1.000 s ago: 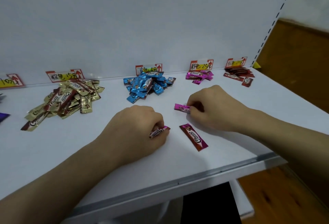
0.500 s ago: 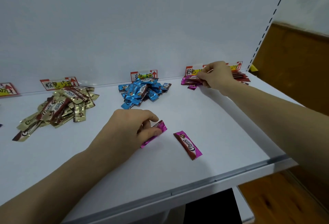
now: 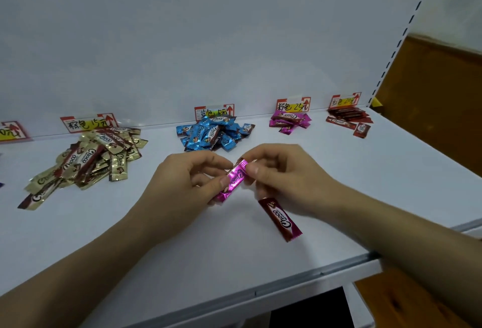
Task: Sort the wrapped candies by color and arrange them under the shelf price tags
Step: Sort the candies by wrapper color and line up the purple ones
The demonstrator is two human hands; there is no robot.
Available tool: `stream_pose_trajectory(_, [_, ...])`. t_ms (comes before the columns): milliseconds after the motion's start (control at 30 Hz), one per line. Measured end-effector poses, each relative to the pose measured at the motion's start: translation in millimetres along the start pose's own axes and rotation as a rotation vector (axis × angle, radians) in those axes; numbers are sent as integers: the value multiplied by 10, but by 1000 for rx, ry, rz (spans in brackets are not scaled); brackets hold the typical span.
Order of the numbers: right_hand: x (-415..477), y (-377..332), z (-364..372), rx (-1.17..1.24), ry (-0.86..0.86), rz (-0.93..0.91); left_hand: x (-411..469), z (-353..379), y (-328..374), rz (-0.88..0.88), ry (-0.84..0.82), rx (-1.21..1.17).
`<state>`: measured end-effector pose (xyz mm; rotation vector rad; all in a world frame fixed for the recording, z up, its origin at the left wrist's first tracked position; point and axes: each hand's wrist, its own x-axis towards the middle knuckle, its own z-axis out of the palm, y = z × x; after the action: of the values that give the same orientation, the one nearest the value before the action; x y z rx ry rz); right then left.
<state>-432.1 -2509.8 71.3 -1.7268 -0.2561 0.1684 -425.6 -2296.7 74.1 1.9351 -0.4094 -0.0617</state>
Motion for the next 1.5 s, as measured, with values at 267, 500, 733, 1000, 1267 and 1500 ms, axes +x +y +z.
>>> stream_pose_trajectory(267, [75, -89, -347, 27, 253, 164, 24, 71, -113, 193, -15, 238])
stream_pose_trajectory(500, [577, 77, -1203, -320, 567, 326, 55, 147, -261, 416, -238, 642])
stream_pose_trajectory(733, [761, 201, -1324, -462, 656, 345, 39, 159, -277, 391, -252, 666])
stream_pose_trajectory(1000, [628, 252, -1267, -545, 682, 230, 72, 184, -355, 379, -248, 694])
stream_pose_trajectory(1267, [346, 263, -1171, -774, 512, 55, 109, 179, -356, 369, -249, 712])
stream_pose_trajectory(1500, [168, 264, -1085, -884, 355, -33, 288, 173, -36, 422, -493, 770])
